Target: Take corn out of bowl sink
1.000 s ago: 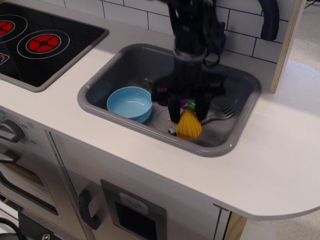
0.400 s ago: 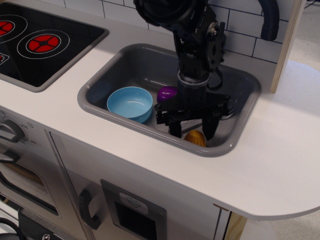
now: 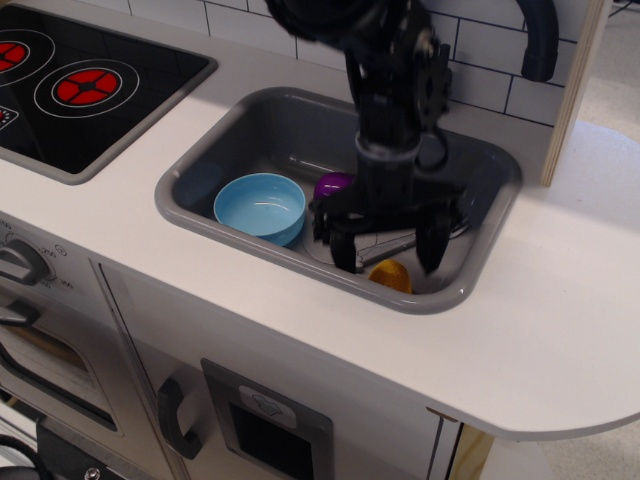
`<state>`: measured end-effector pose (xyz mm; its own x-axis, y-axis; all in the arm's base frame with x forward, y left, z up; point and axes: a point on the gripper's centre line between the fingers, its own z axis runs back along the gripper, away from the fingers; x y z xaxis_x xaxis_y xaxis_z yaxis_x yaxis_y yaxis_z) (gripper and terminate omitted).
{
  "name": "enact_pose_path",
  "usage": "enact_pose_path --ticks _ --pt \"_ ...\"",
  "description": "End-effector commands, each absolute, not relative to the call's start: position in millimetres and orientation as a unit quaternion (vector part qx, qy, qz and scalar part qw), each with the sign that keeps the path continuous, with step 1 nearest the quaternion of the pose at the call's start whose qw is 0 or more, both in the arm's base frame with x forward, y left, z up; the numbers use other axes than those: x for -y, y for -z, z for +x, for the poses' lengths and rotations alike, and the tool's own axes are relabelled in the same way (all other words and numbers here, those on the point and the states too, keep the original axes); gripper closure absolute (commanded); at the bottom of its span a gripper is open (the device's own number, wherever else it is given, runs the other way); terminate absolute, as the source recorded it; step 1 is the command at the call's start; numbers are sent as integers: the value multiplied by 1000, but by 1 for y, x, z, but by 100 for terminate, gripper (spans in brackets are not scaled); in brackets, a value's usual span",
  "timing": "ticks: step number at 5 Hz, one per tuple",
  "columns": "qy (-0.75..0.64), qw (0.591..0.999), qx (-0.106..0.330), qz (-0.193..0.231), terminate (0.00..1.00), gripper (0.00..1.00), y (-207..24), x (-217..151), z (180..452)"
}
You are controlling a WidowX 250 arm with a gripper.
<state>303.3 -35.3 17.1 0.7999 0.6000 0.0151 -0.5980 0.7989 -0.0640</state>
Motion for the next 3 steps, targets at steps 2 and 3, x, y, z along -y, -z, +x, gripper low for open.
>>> enact_pose_path --ticks 2,3 --pt "-330 938 97 -53 0 0 -84 17 316" --pt "-330 938 97 -53 100 0 -84 17 316"
